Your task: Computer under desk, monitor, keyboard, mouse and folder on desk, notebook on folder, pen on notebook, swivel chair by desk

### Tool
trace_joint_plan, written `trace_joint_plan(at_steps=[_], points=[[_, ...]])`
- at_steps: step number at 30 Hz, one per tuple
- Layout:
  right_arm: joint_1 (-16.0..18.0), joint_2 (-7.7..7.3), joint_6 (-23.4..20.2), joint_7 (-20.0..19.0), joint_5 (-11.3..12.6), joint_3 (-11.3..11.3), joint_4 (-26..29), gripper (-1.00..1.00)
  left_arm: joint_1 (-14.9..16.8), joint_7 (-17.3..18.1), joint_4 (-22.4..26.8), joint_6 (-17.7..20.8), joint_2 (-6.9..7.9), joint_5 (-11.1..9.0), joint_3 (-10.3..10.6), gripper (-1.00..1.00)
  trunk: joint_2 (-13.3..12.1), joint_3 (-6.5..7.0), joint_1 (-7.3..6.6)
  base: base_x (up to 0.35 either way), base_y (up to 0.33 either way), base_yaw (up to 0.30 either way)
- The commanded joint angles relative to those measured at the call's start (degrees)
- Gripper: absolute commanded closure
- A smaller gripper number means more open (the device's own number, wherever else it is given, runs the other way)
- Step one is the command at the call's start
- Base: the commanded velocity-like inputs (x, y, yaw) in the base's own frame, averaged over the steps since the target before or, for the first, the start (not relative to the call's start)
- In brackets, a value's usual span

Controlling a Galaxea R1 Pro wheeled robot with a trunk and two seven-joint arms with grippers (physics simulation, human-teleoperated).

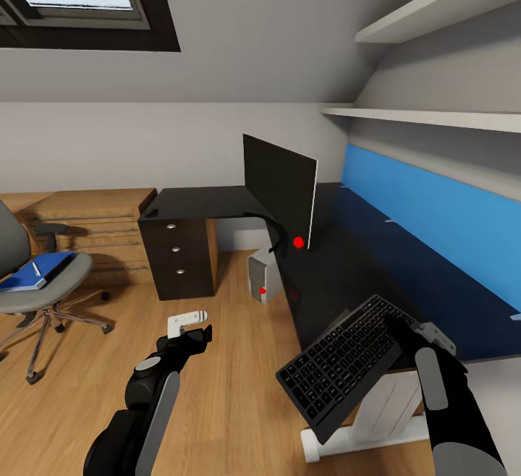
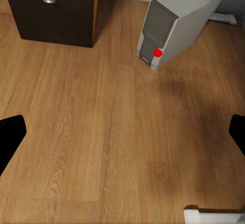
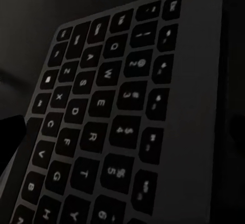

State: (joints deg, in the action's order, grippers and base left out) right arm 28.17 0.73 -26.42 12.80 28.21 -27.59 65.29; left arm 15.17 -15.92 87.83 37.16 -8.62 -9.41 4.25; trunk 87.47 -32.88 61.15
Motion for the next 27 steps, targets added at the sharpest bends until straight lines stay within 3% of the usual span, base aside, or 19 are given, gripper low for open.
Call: trace_joint_plan(at_steps=[1,13,27], points=[[0.05,0.05,-0.21,0.39,0.61,-0.09,0.10,-1.00,0.04,-0.52,0.07,0.19,0.01,-0.61,0.06,-1.00,0.03,-0.06,0.00,0.001,0.000,0.005],[0.05,0.04,-0.21,0.39,0.62,-0.10,0.14,-1.00,0.04,-0.52,0.07,0.19,0.01,-0.61,0.06,-1.00,0.03,-0.62,0.00,0.000,0.000,0.140],[0.05,0.04,-0.21,0.39,0.62,-0.10,0.15,-1.00,0.04,-0.52,0.00,0.19,0.01,-0.61,0.14,-1.00,0.03,-0.85,0.00,0.000,0.000,0.034]])
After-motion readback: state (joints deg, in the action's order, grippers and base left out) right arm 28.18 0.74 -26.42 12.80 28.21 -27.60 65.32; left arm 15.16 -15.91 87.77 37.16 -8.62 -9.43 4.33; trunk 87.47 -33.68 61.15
